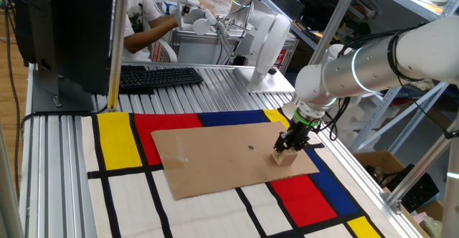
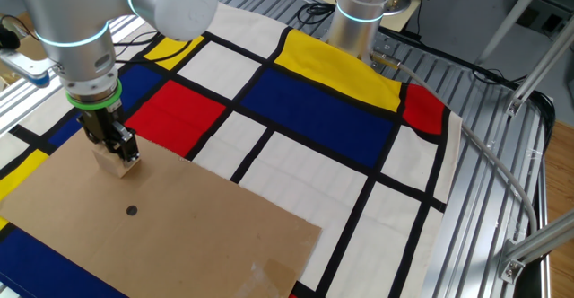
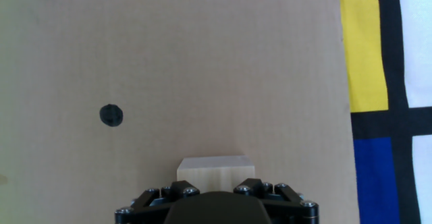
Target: Hold a small block with the gripper and sweep it from left to right on the table
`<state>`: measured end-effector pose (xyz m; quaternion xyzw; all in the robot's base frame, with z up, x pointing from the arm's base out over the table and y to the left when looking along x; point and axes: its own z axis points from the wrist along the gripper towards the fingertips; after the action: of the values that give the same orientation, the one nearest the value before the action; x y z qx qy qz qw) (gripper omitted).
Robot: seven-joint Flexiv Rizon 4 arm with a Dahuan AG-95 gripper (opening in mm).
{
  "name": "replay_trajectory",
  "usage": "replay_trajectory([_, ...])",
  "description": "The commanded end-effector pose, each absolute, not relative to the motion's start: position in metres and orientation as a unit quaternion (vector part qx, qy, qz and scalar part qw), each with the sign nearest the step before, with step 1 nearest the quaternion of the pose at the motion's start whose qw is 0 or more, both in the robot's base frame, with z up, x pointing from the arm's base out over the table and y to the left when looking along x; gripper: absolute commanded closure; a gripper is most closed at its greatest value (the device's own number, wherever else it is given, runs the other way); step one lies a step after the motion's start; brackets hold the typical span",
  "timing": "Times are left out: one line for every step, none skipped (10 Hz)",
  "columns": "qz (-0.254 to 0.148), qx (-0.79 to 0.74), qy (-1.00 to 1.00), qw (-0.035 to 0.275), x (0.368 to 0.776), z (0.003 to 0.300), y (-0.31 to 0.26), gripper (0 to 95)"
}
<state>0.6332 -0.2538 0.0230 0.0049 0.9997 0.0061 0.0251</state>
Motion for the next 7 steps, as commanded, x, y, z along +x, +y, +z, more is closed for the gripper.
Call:
replay_trajectory([0.007,0.006,1.000,0.025,0.6339,0.0105,-0.2526,95.0])
replay_trajectory([0.006,0.007,1.000,0.026,0.6341,0.0101,-0.2508,95.0])
replay_trajectory([0.006,0.007,1.000,0.026,0.6343,0.0098,-0.2497,95.0])
replay_trajectory([0.006,0.008,1.000,0.026,0.6344,0.0096,-0.2486,95.0])
replay_trajectory([0.007,0.009,1.000,0.026,0.6344,0.0094,-0.2471,95.0])
replay_trajectory([0.007,0.010,1.000,0.027,0.6344,0.0089,-0.2458,95.0])
replay_trajectory([0.007,0.011,1.000,0.027,0.6344,0.0084,-0.2445,95.0])
